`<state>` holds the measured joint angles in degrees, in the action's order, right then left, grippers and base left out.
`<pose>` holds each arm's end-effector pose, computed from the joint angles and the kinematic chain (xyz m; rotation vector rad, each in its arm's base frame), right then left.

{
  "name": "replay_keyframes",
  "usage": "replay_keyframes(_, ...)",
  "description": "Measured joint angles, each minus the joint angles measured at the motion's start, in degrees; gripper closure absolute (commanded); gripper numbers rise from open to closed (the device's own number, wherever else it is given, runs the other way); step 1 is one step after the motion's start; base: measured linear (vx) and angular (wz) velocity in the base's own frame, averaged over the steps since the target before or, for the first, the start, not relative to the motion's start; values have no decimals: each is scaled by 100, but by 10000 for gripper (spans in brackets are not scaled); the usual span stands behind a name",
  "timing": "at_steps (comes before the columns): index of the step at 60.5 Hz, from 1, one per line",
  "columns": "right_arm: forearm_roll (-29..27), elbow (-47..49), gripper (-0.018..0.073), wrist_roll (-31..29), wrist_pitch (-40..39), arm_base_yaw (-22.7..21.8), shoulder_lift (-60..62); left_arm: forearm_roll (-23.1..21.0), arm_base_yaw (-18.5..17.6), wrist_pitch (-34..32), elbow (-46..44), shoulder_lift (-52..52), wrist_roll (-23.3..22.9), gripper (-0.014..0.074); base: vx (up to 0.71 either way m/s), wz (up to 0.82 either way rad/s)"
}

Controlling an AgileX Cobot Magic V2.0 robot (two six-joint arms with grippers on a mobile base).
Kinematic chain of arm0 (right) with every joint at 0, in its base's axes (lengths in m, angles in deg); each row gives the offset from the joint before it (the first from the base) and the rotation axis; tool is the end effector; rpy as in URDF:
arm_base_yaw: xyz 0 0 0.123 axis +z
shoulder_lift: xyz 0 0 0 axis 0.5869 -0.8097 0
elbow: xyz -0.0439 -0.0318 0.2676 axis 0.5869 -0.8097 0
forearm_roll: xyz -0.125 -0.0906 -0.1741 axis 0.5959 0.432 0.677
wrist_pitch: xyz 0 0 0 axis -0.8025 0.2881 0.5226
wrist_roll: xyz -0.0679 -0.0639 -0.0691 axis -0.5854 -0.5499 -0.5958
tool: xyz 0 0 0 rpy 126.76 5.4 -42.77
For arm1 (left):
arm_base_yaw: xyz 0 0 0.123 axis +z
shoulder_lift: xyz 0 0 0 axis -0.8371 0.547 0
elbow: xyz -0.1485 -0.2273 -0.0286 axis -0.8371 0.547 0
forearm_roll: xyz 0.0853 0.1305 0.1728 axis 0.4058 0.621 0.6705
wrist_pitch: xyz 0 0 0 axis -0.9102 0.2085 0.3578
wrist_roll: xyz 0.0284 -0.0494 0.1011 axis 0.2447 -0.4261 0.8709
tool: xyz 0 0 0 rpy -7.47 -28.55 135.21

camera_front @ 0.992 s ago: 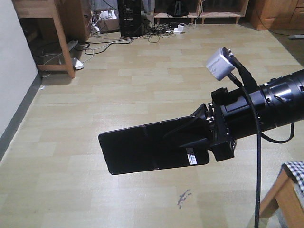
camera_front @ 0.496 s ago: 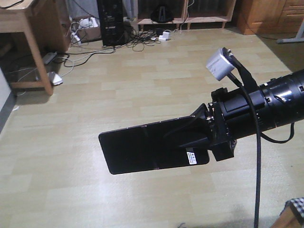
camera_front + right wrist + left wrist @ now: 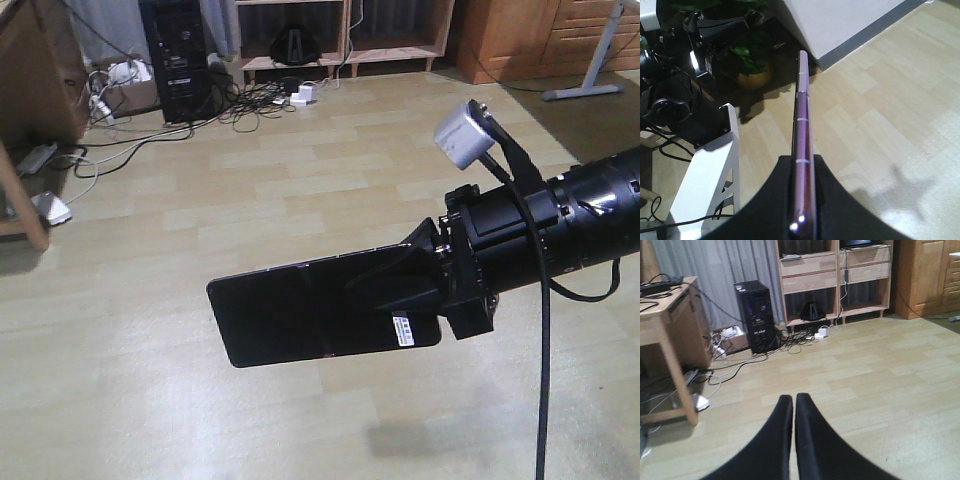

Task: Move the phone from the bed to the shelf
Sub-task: 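Hold the phone in the right gripper while the base turns away, then hold the phone while the base drives to the wooden shelf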

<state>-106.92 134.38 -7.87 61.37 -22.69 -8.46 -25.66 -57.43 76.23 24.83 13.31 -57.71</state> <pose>0.2181 0.1497 0.3141 -1.1427 2.0371 1.1220 0.0737 0.0004 0.1831 0.0832 1.6914 0.0740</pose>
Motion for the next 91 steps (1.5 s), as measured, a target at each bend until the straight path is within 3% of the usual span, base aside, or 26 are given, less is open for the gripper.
replay_keyframes(91, 0, 0, 560, 0, 0, 0, 0, 0, 0, 0, 0, 0, 0, 596, 45, -19)
